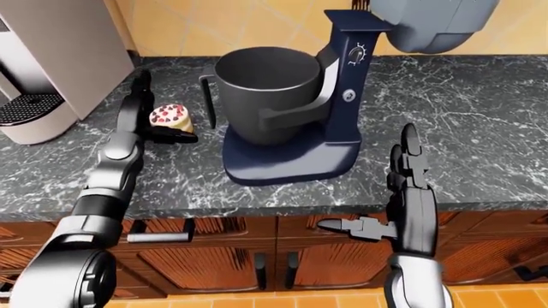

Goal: Place the cake in the stand mixer bowl.

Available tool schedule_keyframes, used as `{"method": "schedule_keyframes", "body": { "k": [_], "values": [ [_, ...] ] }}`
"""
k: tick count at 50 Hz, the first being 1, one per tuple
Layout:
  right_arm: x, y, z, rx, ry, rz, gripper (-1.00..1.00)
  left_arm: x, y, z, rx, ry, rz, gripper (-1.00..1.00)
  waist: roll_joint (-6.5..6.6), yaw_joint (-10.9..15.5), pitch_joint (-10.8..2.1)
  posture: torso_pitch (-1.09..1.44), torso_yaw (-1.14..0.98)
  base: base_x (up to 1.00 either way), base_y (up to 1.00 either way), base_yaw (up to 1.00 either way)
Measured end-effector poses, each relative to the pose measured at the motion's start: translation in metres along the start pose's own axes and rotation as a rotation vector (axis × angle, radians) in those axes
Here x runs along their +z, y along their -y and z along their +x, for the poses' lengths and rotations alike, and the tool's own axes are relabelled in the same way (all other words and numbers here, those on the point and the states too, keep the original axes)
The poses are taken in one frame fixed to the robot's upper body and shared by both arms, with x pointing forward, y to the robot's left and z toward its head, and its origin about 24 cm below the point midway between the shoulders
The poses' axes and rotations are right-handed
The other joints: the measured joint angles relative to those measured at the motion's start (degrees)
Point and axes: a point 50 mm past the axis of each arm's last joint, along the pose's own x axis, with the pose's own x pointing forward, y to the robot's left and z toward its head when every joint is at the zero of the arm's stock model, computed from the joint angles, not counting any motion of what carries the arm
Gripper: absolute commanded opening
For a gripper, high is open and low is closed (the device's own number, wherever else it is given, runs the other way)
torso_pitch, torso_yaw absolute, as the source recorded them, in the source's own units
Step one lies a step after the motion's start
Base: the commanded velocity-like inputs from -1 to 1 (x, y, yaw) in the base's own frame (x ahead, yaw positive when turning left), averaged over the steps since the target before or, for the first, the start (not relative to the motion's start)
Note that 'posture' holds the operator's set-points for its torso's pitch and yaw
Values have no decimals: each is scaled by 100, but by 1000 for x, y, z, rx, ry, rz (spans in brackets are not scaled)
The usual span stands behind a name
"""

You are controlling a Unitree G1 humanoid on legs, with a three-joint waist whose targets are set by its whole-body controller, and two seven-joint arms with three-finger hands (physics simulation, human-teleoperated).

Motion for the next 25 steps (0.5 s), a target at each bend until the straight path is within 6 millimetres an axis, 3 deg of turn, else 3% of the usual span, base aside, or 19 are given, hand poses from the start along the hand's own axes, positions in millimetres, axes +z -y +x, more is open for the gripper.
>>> {"method": "schedule_keyframes", "body": {
  "k": [11,13,14,15,16,17,19,25],
  "values": [
    [-2,-2,0,6,0,5,100,-19,2,-2,-21,-57,12,100,36,-39,-1,0,0,0,0,0],
    [-2,-1,-1,4,3,5,100,-20,2,-2,-30,-60,18,48,45,-45,-5,0,0,0,0,0],
    [-2,-1,0,4,4,4,100,-21,2,-3,-33,-60,19,9,51,-50,-12,0,0,0,0,0],
    [-2,-1,-1,4,5,4,100,-21,2,-2,-37,-62,20,-6,54,-52,-13,0,0,0,0,0],
    [-2,-1,-1,3,6,4,100,-21,2,-2,-42,-66,22,-50,56,-53,-14,0,0,0,0,0],
    [-1,-1,-1,3,7,4,100,-21,1,-2,-42,-67,24,-58,59,-56,-18,0,0,0,0,0],
    [-1,-2,-1,4,7,5,100,-21,-1,-3,-27,-50,24,-100,69,-59,-35,0,0,0,0,0],
    [-1,-1,-2,5,12,6,100,-19,1,-5,-33,-22,21,-100,80,-64,-73,0,0,0,0,0]
  ]
}}
